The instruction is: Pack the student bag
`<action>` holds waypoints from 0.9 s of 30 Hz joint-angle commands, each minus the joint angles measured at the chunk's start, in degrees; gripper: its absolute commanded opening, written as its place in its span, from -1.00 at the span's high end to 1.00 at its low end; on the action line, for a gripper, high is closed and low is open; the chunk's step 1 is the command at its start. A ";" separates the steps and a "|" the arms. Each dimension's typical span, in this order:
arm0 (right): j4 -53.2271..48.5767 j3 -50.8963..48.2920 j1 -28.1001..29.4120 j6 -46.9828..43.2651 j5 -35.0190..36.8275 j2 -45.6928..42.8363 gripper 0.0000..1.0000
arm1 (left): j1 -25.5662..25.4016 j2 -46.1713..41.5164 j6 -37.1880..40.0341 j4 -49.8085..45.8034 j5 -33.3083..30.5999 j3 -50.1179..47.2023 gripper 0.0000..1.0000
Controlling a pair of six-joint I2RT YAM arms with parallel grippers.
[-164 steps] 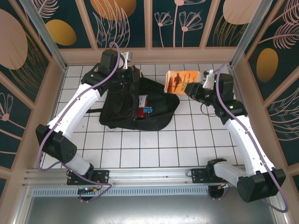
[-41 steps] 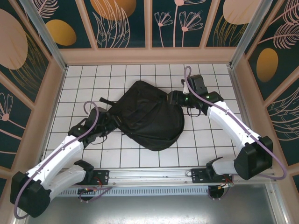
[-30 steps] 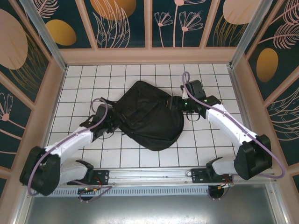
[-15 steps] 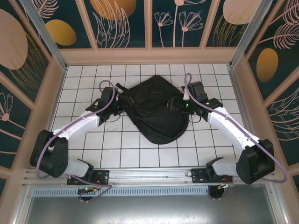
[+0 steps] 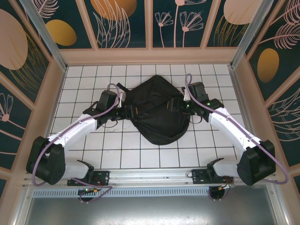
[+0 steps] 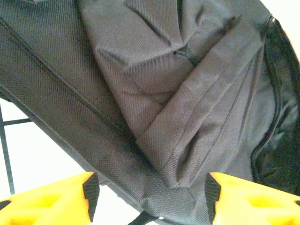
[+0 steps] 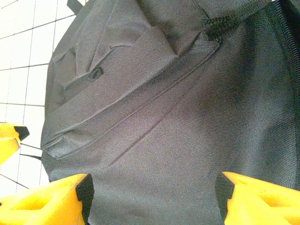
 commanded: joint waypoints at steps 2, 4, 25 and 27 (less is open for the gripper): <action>-1.73 1.62 -0.22 -0.22 -1.57 -1.81 -0.44 | -0.01 1.05 5.57 -4.55 2.11 1.06 -0.29; -1.89 1.45 -0.21 -0.21 -1.35 -2.44 -0.44 | -0.10 1.18 6.29 -5.15 2.32 0.42 -0.30; -2.68 0.03 -0.27 0.51 -1.38 -4.41 -0.44 | -2.03 -1.80 5.48 -3.03 6.01 -2.70 -0.15; -2.50 -0.13 -0.22 0.62 -1.48 -4.54 -0.44 | -2.03 -1.41 5.70 -3.30 5.72 -2.51 -0.05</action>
